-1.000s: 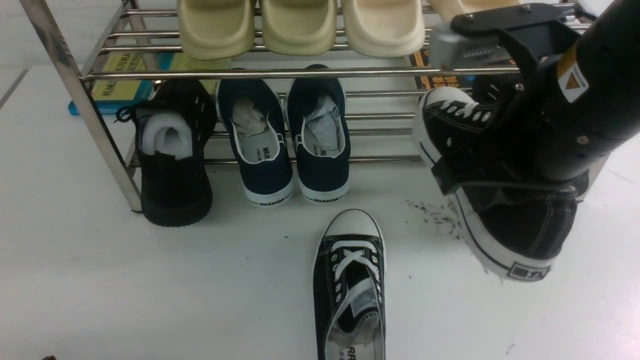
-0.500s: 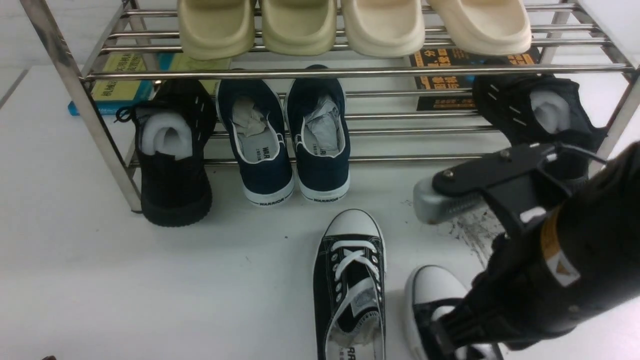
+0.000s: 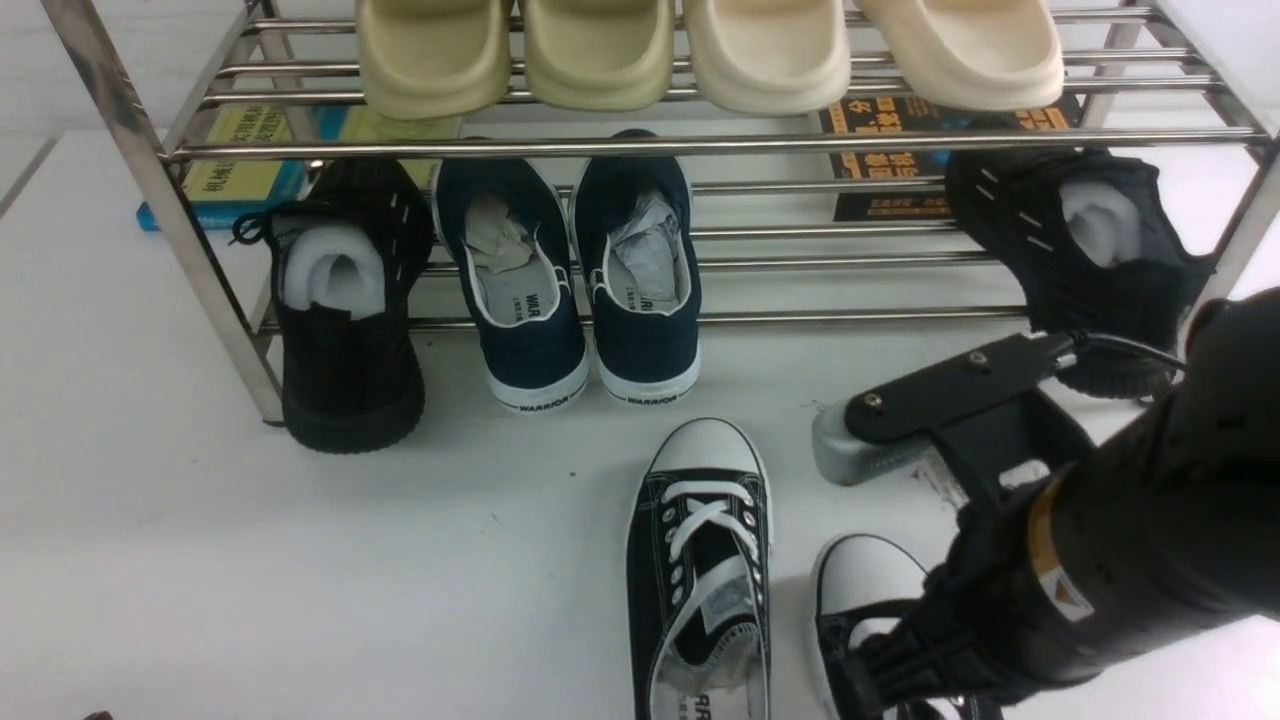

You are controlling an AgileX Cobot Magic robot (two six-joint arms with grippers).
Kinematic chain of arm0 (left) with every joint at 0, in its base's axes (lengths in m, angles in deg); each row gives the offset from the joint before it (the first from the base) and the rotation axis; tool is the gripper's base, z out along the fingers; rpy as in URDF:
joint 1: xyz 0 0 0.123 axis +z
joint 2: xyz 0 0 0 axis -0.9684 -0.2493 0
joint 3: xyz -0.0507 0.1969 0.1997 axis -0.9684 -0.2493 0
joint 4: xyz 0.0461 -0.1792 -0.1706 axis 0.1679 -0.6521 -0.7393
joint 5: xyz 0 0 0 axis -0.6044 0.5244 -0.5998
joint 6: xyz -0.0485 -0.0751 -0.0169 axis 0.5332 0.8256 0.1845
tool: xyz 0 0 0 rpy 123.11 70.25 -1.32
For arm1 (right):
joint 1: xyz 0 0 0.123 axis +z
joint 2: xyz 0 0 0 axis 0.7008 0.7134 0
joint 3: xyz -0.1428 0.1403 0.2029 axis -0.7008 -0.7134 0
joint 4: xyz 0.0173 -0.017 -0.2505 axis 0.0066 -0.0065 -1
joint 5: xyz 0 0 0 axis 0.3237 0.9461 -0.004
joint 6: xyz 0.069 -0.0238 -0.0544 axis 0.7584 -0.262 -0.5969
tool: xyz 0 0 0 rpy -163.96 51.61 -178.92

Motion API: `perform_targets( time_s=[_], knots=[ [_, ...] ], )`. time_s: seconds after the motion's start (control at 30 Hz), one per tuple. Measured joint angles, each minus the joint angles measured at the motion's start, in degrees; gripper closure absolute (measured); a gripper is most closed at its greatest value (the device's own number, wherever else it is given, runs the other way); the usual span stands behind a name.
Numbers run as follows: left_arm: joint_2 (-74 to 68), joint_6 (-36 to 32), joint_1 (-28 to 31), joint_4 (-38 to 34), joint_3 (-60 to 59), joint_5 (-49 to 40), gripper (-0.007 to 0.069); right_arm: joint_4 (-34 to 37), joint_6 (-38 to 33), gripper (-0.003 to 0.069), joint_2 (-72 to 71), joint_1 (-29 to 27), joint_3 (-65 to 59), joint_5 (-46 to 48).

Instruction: Take the shoes off the shelf with your hand on the white table.

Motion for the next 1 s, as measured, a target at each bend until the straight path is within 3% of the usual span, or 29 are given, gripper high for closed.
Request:
perform_targets(
  time_s=[0.23,0.53,0.73,1.0],
  knots=[
    [0.0,0.0,0.0,-0.05,0.0,0.0,0.0383,8.6,0.66,0.0581,0.0,0.43,0.0,10.61],
    [0.0,0.0,0.0,-0.05,0.0,0.0,0.0383,13.22,0.71,0.0527,0.0,6.63,0.0,5.86],
    [0.0,0.0,0.0,-0.05,0.0,0.0,0.0383,11.81,1.26,0.0461,0.0,6.69,0.0,5.27],
    [0.0,0.0,0.0,-0.01,0.0,0.0,0.0383,4.52,0.57,0.0453,-7.9,6.69,0.0,11.01]
  ],
)
